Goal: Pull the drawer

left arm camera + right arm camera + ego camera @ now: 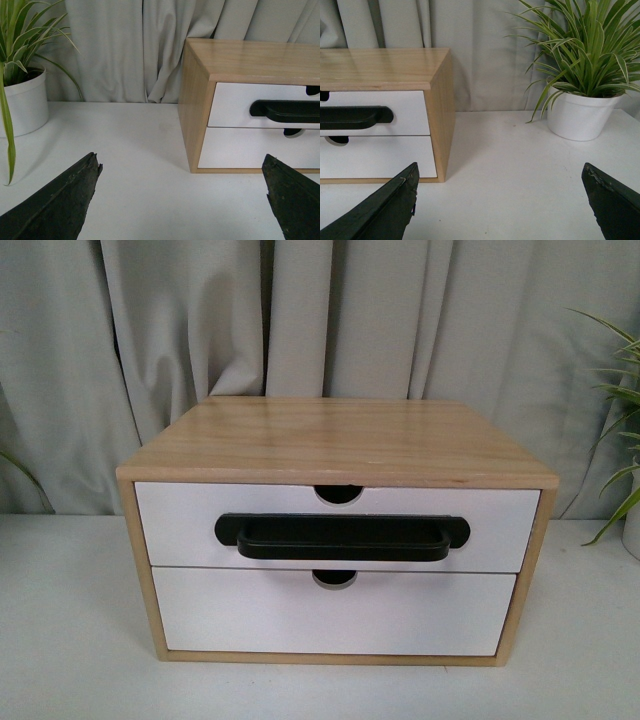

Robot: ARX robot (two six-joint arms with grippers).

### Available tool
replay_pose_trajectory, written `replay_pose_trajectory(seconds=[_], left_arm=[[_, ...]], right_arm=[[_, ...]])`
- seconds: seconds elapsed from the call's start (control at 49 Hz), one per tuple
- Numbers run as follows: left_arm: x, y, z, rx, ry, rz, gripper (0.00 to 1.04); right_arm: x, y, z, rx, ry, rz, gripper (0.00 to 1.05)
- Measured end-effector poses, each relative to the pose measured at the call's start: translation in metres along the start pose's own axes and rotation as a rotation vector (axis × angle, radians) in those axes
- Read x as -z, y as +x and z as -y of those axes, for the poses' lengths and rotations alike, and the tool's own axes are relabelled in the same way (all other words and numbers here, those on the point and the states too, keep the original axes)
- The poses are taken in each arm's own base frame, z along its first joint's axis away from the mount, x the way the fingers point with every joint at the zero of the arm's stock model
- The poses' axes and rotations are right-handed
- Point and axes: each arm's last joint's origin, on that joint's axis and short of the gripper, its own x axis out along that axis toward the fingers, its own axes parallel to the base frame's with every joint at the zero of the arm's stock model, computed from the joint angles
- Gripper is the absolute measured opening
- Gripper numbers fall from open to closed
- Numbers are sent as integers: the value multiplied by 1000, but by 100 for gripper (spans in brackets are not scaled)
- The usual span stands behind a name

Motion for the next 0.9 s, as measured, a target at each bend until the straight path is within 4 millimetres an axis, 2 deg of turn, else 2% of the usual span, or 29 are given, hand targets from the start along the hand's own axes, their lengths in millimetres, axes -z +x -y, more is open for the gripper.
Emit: replay_pose_trajectory(seconds=[0.898], left_arm=[[0,0,0,0,0,0,98]], right_arm=[[0,0,0,0,0,0,96]])
